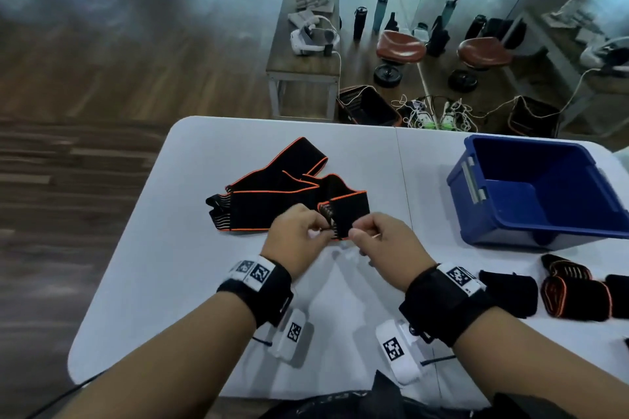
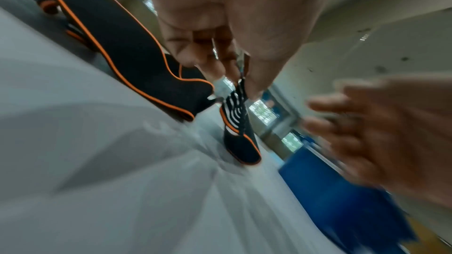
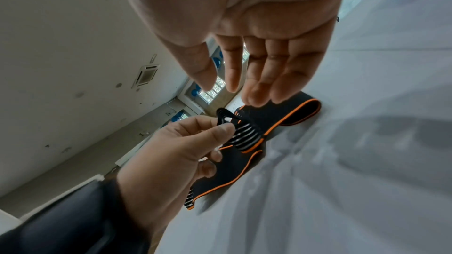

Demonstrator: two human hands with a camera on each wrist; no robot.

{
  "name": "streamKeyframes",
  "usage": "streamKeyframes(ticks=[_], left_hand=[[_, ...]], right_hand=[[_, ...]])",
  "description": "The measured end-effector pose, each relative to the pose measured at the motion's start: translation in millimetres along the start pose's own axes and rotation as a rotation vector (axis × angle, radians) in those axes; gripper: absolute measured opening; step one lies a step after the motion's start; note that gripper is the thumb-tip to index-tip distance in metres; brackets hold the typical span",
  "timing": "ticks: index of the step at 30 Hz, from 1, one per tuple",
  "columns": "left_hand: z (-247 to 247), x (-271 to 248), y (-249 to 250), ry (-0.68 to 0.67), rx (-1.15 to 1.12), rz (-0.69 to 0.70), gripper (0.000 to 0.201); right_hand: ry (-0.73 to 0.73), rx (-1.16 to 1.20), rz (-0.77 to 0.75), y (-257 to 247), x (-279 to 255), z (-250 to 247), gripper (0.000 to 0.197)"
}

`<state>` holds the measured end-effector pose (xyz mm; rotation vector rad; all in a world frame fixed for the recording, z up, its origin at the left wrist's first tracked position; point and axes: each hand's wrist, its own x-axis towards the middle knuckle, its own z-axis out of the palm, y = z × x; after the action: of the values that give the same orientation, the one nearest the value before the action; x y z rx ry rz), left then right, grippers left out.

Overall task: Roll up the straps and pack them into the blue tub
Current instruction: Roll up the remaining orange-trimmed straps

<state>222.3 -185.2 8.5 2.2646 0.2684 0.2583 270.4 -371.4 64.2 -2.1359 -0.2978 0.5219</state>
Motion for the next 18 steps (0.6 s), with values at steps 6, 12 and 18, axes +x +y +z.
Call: streamKeyframes(ticks=[6, 12, 18], left_hand=[[-7, -35, 0, -0.149, -0.139, 0.134, 0.009], [-36, -49, -9, -0.195, -0.157, 0.052, 0.015], [-77, -31, -45, 0.166, -0.02, -0.173, 0.004]], right_hand=[[0.041, 0.144, 0.078, -11, 11, 35, 0.033], [0.049, 0.046, 0.04, -19, 15, 55, 0.002], [0.074, 0.098, 0.088, -16, 15, 58, 0.011]])
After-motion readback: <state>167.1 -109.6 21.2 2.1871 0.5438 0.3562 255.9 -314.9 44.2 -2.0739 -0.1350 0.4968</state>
